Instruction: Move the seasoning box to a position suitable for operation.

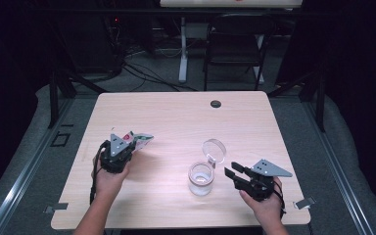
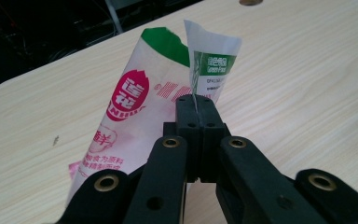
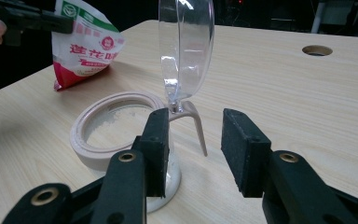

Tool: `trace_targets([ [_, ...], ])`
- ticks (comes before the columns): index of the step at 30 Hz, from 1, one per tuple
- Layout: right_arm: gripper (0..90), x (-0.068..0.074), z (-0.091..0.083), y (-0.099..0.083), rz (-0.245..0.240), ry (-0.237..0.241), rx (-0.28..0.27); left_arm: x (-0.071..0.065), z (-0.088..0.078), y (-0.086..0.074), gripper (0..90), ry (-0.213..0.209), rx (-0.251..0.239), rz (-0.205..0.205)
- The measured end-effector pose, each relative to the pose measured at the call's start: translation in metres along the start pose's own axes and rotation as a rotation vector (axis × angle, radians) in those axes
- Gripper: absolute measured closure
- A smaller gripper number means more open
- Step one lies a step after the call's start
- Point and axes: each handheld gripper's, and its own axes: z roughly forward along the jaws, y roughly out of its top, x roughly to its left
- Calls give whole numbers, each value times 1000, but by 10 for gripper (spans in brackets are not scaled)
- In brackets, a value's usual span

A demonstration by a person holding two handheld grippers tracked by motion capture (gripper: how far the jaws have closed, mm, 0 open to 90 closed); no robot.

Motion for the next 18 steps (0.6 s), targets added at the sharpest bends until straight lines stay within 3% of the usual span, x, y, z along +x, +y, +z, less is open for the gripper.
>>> trace_targets([
  [5, 619, 0, 1, 0, 1, -1, 0, 14, -15, 11, 900, 25, -24, -15],
  [11, 619, -1, 2, 0, 2, 0, -1, 27, -31, 27, 900, 71, -48, -4],
  [18, 619, -2, 1, 0, 8, 0, -4, 40, -40, 39, 900, 97, -53, -14],
])
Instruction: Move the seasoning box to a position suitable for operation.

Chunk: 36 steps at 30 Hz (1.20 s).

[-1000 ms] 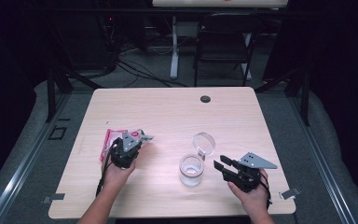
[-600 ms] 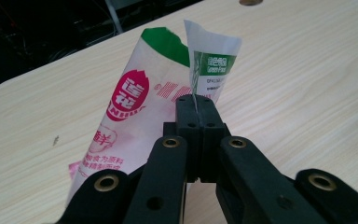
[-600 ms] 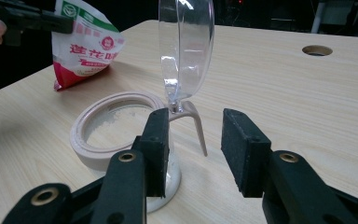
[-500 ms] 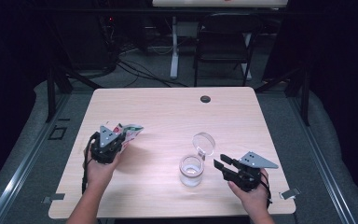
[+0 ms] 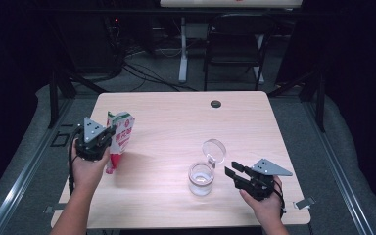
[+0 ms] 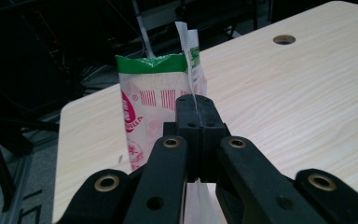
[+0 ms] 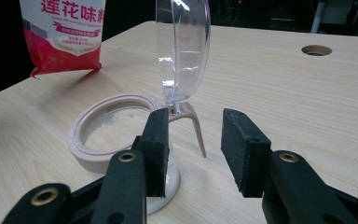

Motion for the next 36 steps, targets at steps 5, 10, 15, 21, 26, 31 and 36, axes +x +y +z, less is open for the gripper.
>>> trace_targets([
  [5, 619, 0, 0, 0, 2, -2, 0, 9, -2, 7, 900, -5, -1, -17],
  [10, 619, -1, 0, 0, 7, -1, -3, 12, -7, 11, 900, -21, -12, -30],
  [15, 619, -1, -1, 1, 9, 0, -5, 6, -10, 19, 900, -47, -9, -10],
  [21, 619, -1, -1, 1, 8, 0, -6, -2, -8, 25, 900, -88, 3, 0],
  [26, 618, -1, -1, 1, 7, 0, -7, -9, -7, 29, 900, -134, 6, 5],
  [31, 619, -1, -2, 2, 7, 0, -11, -20, -6, 34, 900, -181, -2, 16],
  [36, 613, -1, -3, 2, 3, 4, -16, -35, -6, 41, 900, -231, -11, 46],
])
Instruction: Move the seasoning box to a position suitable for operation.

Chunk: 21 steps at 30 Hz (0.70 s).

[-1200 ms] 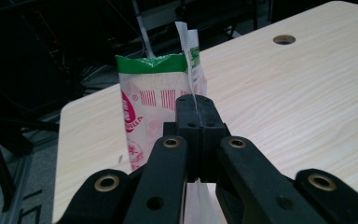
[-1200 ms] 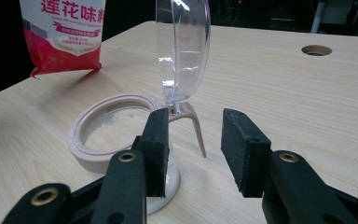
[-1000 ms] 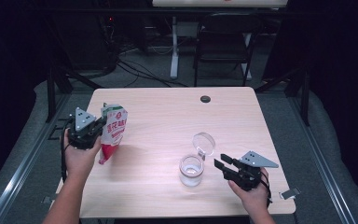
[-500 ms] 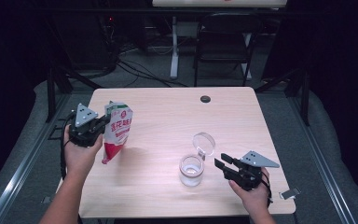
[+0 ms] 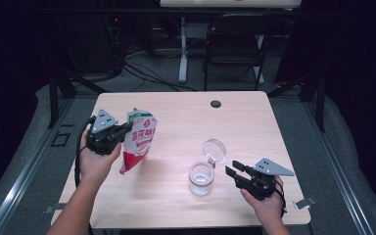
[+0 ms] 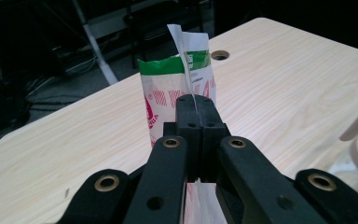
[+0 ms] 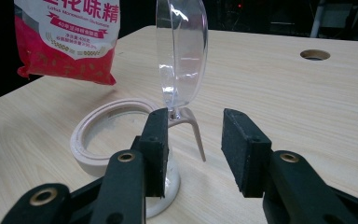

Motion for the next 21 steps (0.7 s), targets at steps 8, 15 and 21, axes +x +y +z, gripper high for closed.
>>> trace_targets([
  [8, 609, 1, -1, 1, -22, 1, -5, -25, 9, 10, 900, -74, -9, 48],
  [15, 621, 4, -3, 3, -65, -3, -30, -45, 14, 6, 900, -138, -12, 72],
  [21, 606, 5, -5, 5, -76, -1, -51, -53, 14, -5, 900, -186, -20, 62],
])
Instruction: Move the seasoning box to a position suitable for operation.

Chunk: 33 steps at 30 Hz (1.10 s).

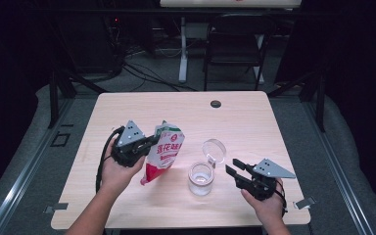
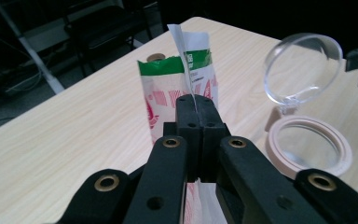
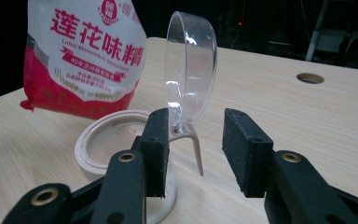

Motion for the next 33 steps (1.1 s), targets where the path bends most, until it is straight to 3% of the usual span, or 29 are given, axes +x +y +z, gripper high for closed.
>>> trace_targets([
  [4, 605, 5, -2, 5, -33, 3, -19, -6, -4, -6, 900, -19, -14, 6],
  [9, 665, 11, -4, 15, -39, 55, -9, -13, -9, -13, 900, -36, -29, 6],
  [13, 692, 16, -2, 22, -50, 103, 3, -19, -11, -22, 900, -62, -43, -19],
  [15, 692, 22, -1, 28, -77, 123, -3, -22, -12, -25, 900, -59, -49, -19],
  [21, 687, 40, 15, 40, -133, 197, 20, -26, -18, -39, 900, -70, -51, -52],
  [25, 661, 49, 30, 42, -137, 238, 56, -30, -21, -49, 900, -76, -50, -67],
  [33, 628, 68, 49, 46, -137, 334, 72, -36, -19, -59, 900, -93, -40, -78],
])
